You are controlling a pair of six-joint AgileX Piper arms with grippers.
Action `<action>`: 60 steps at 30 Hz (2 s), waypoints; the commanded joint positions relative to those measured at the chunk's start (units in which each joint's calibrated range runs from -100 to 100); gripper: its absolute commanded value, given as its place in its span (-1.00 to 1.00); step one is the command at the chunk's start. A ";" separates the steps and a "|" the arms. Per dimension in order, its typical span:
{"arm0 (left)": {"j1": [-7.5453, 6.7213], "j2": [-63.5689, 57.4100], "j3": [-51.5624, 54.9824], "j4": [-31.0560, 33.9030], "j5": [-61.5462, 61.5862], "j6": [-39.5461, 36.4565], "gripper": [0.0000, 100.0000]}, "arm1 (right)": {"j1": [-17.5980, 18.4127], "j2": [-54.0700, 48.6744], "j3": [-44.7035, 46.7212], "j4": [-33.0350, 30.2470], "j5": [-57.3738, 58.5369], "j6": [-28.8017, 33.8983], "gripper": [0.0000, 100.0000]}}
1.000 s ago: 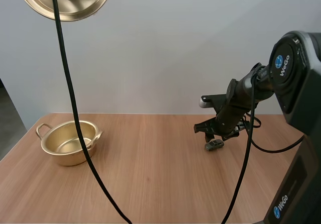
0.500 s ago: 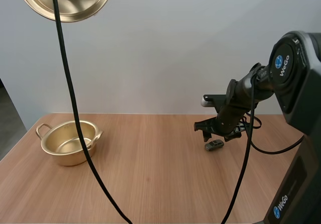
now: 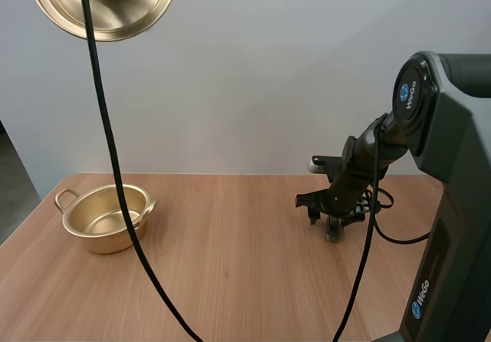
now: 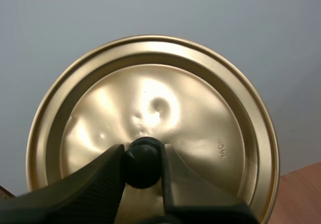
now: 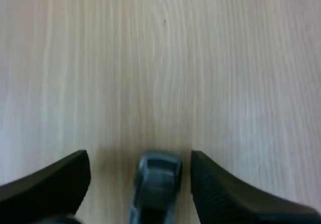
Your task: Open the pot, put the car inside, and close it
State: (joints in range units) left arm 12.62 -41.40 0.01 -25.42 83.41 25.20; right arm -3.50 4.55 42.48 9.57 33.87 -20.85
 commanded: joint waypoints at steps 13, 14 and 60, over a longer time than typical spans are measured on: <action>0.05 0.09 0.02 1.75 -0.09 -0.09 -1.00 | -0.01 -0.03 -0.04 -1.71 6.34 -1.85 0.76; 0.05 0.09 0.02 2.00 -0.09 -0.09 -1.00 | -0.01 -0.03 -0.04 -1.71 6.17 -1.85 0.74; 2.10 -19.22 0.02 15.62 1.26 -12.36 -1.00 | 29.23 6.32 -38.32 33.26 26.20 -40.19 -1.00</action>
State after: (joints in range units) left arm 14.73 -59.68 0.01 -12.33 84.71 13.38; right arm 22.27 10.04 4.82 43.63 62.99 -60.88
